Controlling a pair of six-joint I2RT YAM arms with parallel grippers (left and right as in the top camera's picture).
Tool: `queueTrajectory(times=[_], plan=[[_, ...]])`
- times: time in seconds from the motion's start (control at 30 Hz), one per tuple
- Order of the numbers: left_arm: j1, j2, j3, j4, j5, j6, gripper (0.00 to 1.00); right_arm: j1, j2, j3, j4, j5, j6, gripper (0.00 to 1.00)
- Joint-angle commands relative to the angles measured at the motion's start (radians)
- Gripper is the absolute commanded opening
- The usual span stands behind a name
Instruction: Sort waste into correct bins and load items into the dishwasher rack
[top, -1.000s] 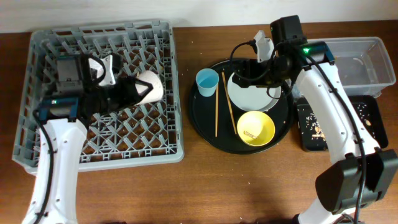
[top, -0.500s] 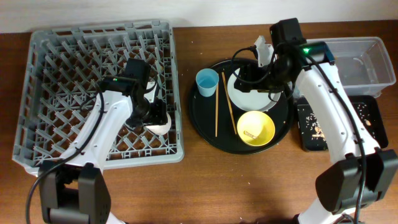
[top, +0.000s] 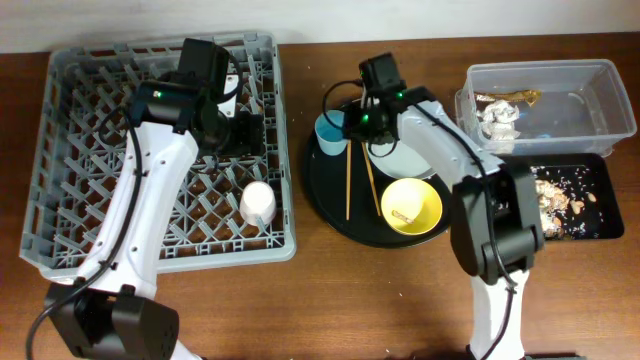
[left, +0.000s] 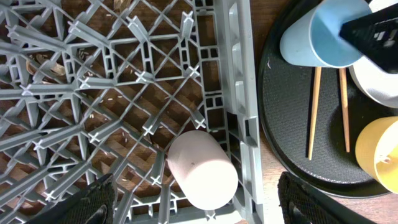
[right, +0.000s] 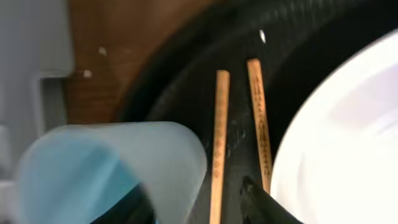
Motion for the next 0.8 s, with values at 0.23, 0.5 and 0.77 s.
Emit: queueTrajectory(times=[0.23, 0.5, 0.77], plan=[[0.018, -0.005, 0.017, -0.004, 0.26, -0.002, 0.84, -0.167, -0.334, 0.007, -0.217, -0.332, -0.049, 0.04], [0.048, 0.001, -0.071, 0.089, 0.719, 0.051, 0.99, -0.273, -0.5, 0.006, -0.588, -0.686, -0.372, 0.04], [0.189, 0.002, -0.239, 0.316, 1.287, 0.069, 0.99, -0.24, -0.5, -0.25, -0.288, -1.032, -0.465, 0.04]])
